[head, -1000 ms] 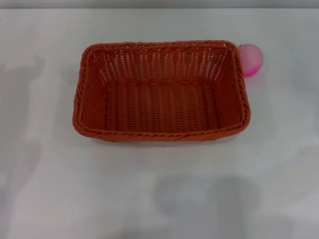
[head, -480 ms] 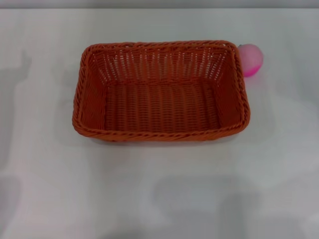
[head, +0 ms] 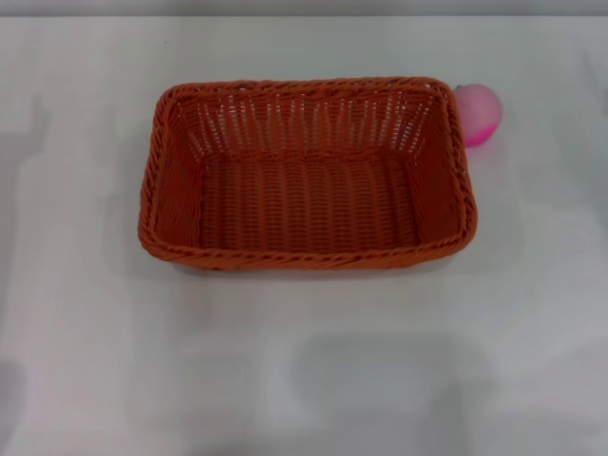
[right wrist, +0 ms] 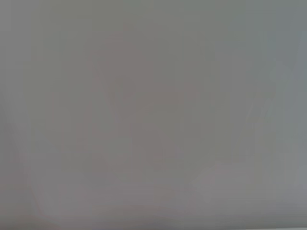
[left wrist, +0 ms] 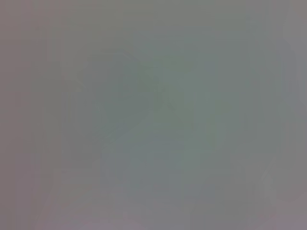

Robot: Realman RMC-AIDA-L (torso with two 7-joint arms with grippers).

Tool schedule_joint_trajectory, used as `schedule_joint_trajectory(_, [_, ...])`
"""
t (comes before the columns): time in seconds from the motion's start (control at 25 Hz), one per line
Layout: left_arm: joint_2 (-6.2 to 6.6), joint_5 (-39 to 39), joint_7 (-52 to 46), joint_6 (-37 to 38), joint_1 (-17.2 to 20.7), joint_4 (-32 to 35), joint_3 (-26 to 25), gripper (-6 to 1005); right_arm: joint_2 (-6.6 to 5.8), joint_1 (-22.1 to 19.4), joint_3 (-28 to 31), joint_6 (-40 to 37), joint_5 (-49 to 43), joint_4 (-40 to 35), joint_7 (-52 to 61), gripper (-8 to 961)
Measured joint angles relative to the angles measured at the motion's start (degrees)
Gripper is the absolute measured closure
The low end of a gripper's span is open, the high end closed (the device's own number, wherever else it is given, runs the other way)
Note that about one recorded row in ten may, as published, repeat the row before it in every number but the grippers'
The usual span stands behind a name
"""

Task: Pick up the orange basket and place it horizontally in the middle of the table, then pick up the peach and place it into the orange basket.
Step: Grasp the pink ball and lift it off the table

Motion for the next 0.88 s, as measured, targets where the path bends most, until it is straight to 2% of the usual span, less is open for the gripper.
schedule_joint_trajectory(0.32, [-0.04,-0.74,-0.3,-13.69,0.61,7.06,0.73,149,0.89,-0.04,-0.64,2.82,-2.86,-0.48,1.11,91])
schedule_joint_trajectory(0.52, [0.03,-0.77,-0.32,-15.73,0.24,8.97,0.76,148,0.91,0.77,-0.8,3.01,-5.81,-0.63,3.14,91])
schedule_joint_trajectory(0.88, [0.0,-0.82,-0.36,-15.92,-0.95,10.0,0.34,149,1.1,3.03,-0.8,2.65,-16.9,-4.27,10.53,91])
